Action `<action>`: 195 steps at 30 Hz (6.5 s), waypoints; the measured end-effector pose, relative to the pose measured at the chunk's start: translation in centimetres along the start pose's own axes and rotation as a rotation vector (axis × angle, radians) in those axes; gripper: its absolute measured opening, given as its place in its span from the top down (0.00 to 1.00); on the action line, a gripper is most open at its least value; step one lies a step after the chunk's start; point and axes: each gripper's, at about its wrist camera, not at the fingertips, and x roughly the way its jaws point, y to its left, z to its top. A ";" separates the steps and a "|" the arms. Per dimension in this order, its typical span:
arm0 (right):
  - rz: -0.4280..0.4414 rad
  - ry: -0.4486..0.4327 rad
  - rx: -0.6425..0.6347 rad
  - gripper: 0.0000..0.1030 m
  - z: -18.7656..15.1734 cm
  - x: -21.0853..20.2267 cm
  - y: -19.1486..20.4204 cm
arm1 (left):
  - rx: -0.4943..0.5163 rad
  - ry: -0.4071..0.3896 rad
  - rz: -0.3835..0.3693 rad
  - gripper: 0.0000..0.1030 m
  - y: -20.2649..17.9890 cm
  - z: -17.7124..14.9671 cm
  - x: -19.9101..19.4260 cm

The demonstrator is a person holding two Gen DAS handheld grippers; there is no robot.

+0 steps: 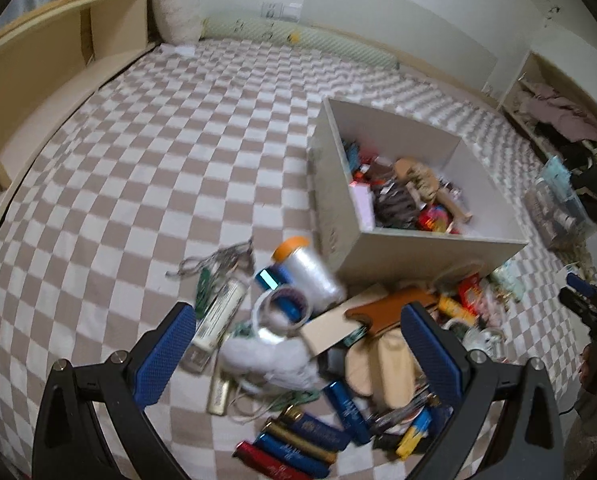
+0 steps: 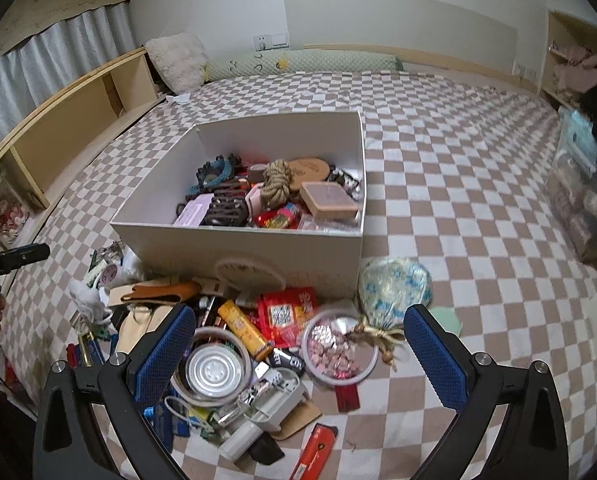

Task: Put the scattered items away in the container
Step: 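Move both open tools back down toward the scattered pile beside the box, then close the left tool on the white mesh bundle while the right tool grasps the clear round container, then lift the white mesh bundle and clear container and carry both over the box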

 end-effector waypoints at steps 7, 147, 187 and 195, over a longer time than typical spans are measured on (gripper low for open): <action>0.010 0.025 0.027 0.00 -2.1 1.1 -1.1 | 0.048 0.068 0.038 0.00 1.2 -1.7 2.1; 0.178 -0.053 0.013 0.50 -4.8 -0.2 3.7 | 0.178 0.034 -0.130 0.33 -8.9 -1.0 1.2; 0.192 -0.307 -0.072 0.50 11.6 -7.2 3.4 | 0.260 -0.242 -0.106 0.33 -17.1 12.3 -6.3; 0.188 -0.278 -0.076 0.50 13.6 -4.4 2.2 | 0.275 -0.237 -0.098 0.33 -16.6 14.9 -3.3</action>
